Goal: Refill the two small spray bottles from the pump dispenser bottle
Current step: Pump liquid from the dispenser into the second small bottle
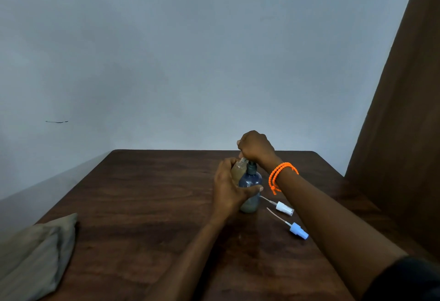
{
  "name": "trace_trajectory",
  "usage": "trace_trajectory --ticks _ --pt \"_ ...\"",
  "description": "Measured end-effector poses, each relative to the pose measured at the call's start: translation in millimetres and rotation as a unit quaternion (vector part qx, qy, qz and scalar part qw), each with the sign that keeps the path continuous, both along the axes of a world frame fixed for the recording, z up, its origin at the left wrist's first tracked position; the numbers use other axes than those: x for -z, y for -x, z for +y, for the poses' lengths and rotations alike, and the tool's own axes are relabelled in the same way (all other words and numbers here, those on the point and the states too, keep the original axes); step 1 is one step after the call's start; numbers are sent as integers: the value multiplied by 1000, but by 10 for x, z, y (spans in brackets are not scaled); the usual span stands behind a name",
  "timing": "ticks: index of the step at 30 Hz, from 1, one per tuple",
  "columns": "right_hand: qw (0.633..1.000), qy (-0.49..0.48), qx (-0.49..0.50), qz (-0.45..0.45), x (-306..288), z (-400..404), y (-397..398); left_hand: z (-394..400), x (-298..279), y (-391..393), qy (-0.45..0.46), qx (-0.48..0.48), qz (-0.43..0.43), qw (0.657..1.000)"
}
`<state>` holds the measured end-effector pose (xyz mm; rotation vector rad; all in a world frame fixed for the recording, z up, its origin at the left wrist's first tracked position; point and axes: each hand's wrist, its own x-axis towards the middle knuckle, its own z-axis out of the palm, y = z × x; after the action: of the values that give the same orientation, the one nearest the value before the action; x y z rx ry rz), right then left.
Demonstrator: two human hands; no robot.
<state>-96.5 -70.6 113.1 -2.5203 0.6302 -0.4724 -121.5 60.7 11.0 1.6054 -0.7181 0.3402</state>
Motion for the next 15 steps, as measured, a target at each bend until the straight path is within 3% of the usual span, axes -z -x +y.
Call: trace_trajectory --ticks 15 --pt "1000 0 -2 -7 53 -8 3 8 6 6 -4 -2 2 1000"
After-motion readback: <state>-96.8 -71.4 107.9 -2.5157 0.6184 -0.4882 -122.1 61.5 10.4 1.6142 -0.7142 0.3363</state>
